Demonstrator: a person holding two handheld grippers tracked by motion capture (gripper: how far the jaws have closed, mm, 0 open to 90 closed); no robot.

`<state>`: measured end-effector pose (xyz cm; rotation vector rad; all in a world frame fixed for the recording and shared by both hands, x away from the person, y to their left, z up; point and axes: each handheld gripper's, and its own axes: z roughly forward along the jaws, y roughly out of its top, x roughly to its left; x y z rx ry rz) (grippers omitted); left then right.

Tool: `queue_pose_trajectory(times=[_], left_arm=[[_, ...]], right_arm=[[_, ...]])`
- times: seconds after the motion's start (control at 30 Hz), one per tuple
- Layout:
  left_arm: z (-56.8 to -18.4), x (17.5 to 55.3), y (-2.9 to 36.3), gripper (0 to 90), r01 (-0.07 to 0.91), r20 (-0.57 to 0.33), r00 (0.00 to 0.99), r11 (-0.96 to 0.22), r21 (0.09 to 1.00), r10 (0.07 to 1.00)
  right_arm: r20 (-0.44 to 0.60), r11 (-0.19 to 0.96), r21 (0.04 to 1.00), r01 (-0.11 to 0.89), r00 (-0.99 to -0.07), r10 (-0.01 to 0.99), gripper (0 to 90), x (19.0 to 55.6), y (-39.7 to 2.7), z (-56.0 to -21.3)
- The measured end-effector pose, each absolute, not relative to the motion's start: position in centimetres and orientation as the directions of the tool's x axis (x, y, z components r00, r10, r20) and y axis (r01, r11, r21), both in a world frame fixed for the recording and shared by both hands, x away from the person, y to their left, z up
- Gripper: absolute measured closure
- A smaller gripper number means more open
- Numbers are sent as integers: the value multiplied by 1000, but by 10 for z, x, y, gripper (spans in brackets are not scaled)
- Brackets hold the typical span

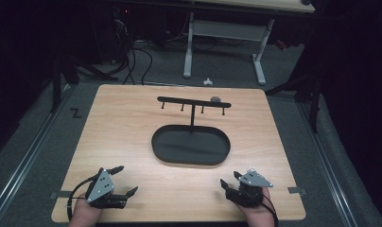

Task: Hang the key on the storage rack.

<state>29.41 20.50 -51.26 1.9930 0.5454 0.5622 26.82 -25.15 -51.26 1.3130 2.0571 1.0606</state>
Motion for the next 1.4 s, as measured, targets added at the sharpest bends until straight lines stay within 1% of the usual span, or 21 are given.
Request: queue_pose_trajectory(times=[0.17, 0.3, 0.33, 0.43, 0.53, 0.6, 0.9, 0.93, 1.0, 1.07, 1.4], left_arm=[[-512, 300, 200, 153, 142, 147, 786, -407, 902, 600], [-512, 303, 196, 153, 141, 146, 790, -408, 902, 595], [-512, 303, 195, 153, 138, 143, 793, -403, 905, 592], [-511, 302, 196, 153, 135, 142, 793, -398, 907, 592], [-511, 302, 197, 153, 131, 142, 791, -392, 910, 595], [-511, 301, 198, 153, 133, 140, 790, -389, 912, 597], [-511, 300, 203, 153, 132, 128, 778, -359, 924, 615], [-511, 300, 203, 152, 132, 128, 778, -359, 924, 615], [-511, 300, 204, 152, 133, 122, 776, -350, 927, 619], [-512, 301, 204, 152, 135, 119, 776, -348, 927, 619], [-512, 302, 207, 152, 156, 61, 784, -292, 944, 618]], right_arm=[[15, 229, 818, 527, -418, 908, 325, 265, -253, -512], [-15, 242, 815, 527, -398, 917, 303, 262, -256, -512], [-13, 238, 813, 531, -393, 920, 302, 262, -256, -511], [1, 227, 800, 555, -379, 925, 257, 263, -256, -513], [6, 222, 798, 561, -375, 927, 251, 263, -255, -514], [8, 223, 796, 562, -378, 926, 221, 266, -254, -514], [18, 205, 796, 569, -360, 933, 216, 269, -252, -514], [21, 201, 796, 571, -358, 934, 219, 269, -251, -513], [20, 203, 796, 571, -360, 933, 251, 269, -251, -513], [16, 207, 794, 571, -359, 933, 250, 269, -251, -512], [24, 202, 786, 584, -356, 934, 243, 270, -252, -513]])
